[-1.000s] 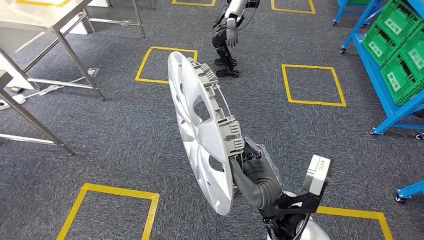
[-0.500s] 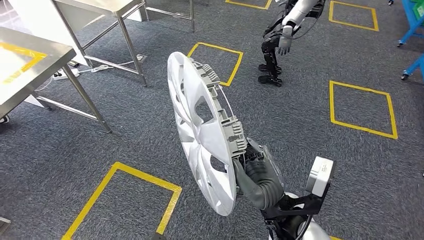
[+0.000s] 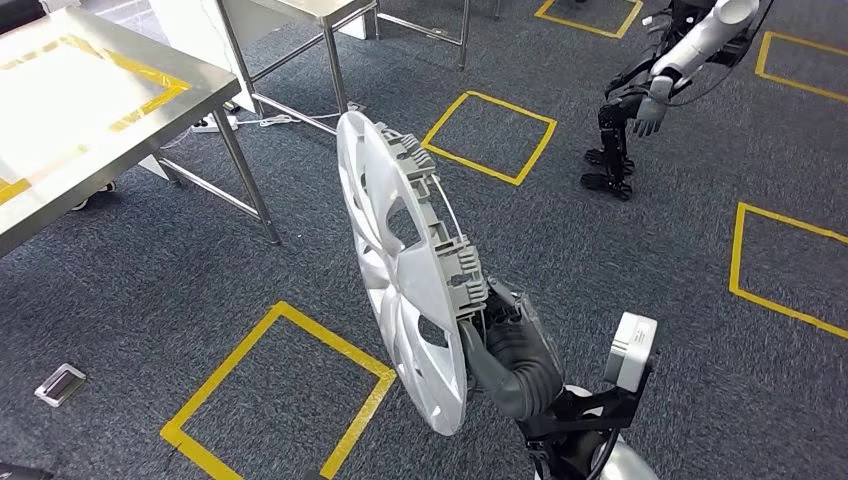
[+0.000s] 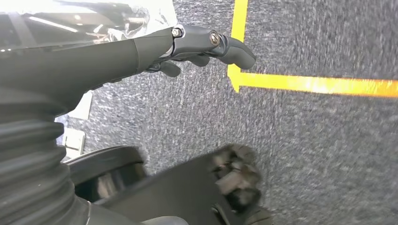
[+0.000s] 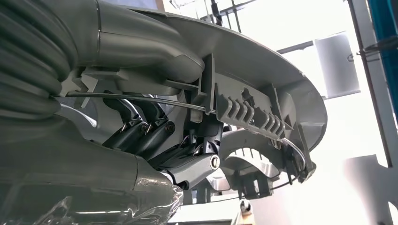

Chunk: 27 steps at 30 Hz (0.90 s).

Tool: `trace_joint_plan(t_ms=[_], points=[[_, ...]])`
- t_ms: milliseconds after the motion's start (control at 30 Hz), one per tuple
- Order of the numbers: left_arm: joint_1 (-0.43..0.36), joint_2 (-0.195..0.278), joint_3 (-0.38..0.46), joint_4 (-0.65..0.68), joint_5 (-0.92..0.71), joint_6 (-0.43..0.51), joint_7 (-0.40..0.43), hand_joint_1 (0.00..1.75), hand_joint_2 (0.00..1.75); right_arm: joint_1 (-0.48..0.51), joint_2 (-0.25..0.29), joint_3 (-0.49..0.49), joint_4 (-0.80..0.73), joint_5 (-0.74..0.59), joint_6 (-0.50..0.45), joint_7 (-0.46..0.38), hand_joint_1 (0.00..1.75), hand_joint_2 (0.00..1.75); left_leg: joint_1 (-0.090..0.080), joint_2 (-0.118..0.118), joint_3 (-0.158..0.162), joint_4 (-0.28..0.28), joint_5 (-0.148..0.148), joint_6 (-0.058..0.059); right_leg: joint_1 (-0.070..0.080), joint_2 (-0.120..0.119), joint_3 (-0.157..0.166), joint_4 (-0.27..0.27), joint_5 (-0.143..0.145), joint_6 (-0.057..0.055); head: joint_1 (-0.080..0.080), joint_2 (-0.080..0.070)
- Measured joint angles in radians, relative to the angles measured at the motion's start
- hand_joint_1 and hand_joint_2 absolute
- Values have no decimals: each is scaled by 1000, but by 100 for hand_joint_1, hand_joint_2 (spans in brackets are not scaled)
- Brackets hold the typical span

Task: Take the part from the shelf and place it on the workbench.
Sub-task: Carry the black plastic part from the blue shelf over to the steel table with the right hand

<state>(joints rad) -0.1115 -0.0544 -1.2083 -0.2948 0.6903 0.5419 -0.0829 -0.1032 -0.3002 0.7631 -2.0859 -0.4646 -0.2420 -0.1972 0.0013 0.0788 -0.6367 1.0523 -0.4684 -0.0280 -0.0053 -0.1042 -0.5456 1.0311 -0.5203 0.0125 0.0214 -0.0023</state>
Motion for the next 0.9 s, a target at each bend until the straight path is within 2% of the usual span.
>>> trace_joint_plan(t_ms=[33, 67, 100, 133, 167, 233, 267, 300, 333, 367, 400, 433, 467, 500, 533, 600, 633, 667, 733, 767, 800, 833, 867, 900], points=[[0, 0, 0, 0, 0, 1, -1, 0, 175, 0, 0, 0, 0, 0, 0, 0, 175, 175, -5, 2, 0, -2, -3, 10, 3, -11, 2, -1, -2, 5, 2, 0], [2, 0, 0, 0, 1, 2, -1, 0, 175, 0, 0, 0, 0, 0, 1, 0, 175, 175, -5, -12, -2, -3, -3, 19, 2, -21, 5, -2, -5, 10, 3, 0], [4, 0, 0, 0, 1, 3, -2, 0, 175, -1, 0, 1, 0, 0, 2, 0, 175, 175, -3, -24, -2, -4, -3, 25, 0, -20, 9, -1, -11, 15, 6, 0], [6, 1, 0, 0, 1, 4, -2, 0, 175, -2, 0, 1, 0, 0, 2, 0, 175, 175, -2, -37, -1, -6, -3, 31, -3, -2, 6, 11, -23, 19, 8, 0], [6, 1, 0, 0, 1, 4, -3, 0, 175, -2, 0, 1, 0, 0, 2, 0, 175, 175, 0, -49, 0, -7, -2, 37, -5, 25, -7, 42, -44, 21, 10, 0], [3, 2, 0, 0, 1, 5, -5, 0, 175, -1, 0, 1, 0, 0, 3, 0, 175, 175, 0, -75, 1, -7, -2, 46, -6, 83, -67, 161, -101, 19, 16, 0], [2, 2, 0, 0, 1, 5, -6, 0, 175, 0, 0, 1, 1, 0, 3, 0, 175, 175, -2, -89, 1, -7, -3, 48, -6, 94, -104, 227, -123, 17, 18, 0], [2, 2, 0, 0, 1, 5, -6, 0, 175, 1, 0, 1, 1, 0, 3, 0, 175, 175, -4, -104, 2, -7, -4, 50, -4, 99, -133, 271, -128, 15, 19, 0], [3, 2, 0, 0, 2, 6, -6, 0, 175, 1, 0, 1, 2, 0, 3, 0, 175, 175, -6, -120, 4, -6, -4, 51, -4, 101, -146, 281, -113, 11, 19, 0], [4, 2, 0, 0, 2, 6, -6, 0, 175, 1, 0, 1, 2, -1, 4, 0, 175, 175, -7, -137, 5, -4, -5, 51, -3, 106, -140, 251, -79, 8, 19, 0], [4, 2, 0, 0, 3, 6, -6, 0, 175, 1, 0, 1, 3, -2, 5, 0, 175, 175, -7, -153, 7, -3, -6, 50, -3, 117, -121, 192, -34, 3, 19, 0], [3, 2, 0, 0, 4, 6, -6, 0, 175, 1, 0, 1, 3, -3, 6, 1, 175, 175, -6, -167, 7, -1, -7, 48, -5, 145, -98, 131, 1, 0, 19, 0], [2, 2, 0, 0, 4, 6, -6, 0, 175, 1, 0, 1, 3, -5, 7, 0, 175, 175, -5, -181, 4, 2, -7, 45, -6, 171, -78, 78, 24, -2, 17, 0], [2, 2, 0, 0, 5, 6, -6, 0, 175, 0, 0, 2, 3, -6, 8, 0, 175, 175, -2, -194, -2, 4, -6, 40, -7, 192, -66, 45, 32, -3, 17, 0], [2, 2, 0, 0, 6, 7, -6, 0, 175, 0, 0, 2, 4, -8, 8, 0, 175, 175, 1, -206, -8, 4, -4, 34, -7, 203, -62, 32, 29, -3, 16, 0], [4, 1, 0, 0, 7, 8, -6, 0, 175, -1, 0, 2, 3, -8, 9, 1, 175, 175, 6, -225, -14, 3, 0, 22, -5, 181, -55, 16, 30, -7, 18, 0], [6, 1, 0, 0, 8, 10, -6, 0, 175, -1, 0, 3, 4, -8, 10, 1, 175, 175, 4, -213, -17, 8, -6, 17, -6, 167, -49, 8, 32, -10, 17, 0], [6, 2, 0, 0, 9, 11, -6, 0, 175, -2, 0, 3, 4, -8, 10, 1, 175, 175, 2, -188, -26, 30, -21, 12, -7, 150, -42, 0, 33, -15, 14, 0], [3, 2, 0, 0, 10, 12, -6, 0, 175, -1, 0, 3, 4, -8, 10, 1, 175, 175, 0, -125, -70, 126, -72, 3, -6, 115, -30, -8, 32, -21, 9, 0], [2, 2, 0, 0, 12, 12, -6, 0, 175, -2, 0, 4, 4, -8, 10, 1, 175, 175, 2, -109, -98, 186, -97, -2, -5, 98, -27, -8, 30, -23, 8, 0], [2, 2, 0, 0, 13, 12, -6, 0, 175, -2, 0, 4, 4, -8, 10, 1, 175, 175, 6, -101, -119, 230, -109, -7, -5, 81, -25, -8, 28, -23, 8, 0], [3, 2, 0, 0, 15, 12, -5, 0, 175, -2, 0, 4, 4, -8, 10, 1, 175, 175, 10, -96, -126, 244, -104, -11, -6, 67, -23, -7, 26, -21, 8, 0], [4, 2, 0, 0, 17, 12, -5, 0, 175, -2, 0, 4, 4, -8, 10, 1, 175, 175, 13, -91, -113, 222, -83, -14, -7, 53, -21, -7, 23, -19, 8, 0], [5, 3, 0, 0, 18, 12, -5, 0, 175, -2, 1, 5, 4, -8, 10, 1, 175, 175, 15, -82, -83, 166, -49, -16, -9, 41, -18, -6, 19, -15, 8, 0]])
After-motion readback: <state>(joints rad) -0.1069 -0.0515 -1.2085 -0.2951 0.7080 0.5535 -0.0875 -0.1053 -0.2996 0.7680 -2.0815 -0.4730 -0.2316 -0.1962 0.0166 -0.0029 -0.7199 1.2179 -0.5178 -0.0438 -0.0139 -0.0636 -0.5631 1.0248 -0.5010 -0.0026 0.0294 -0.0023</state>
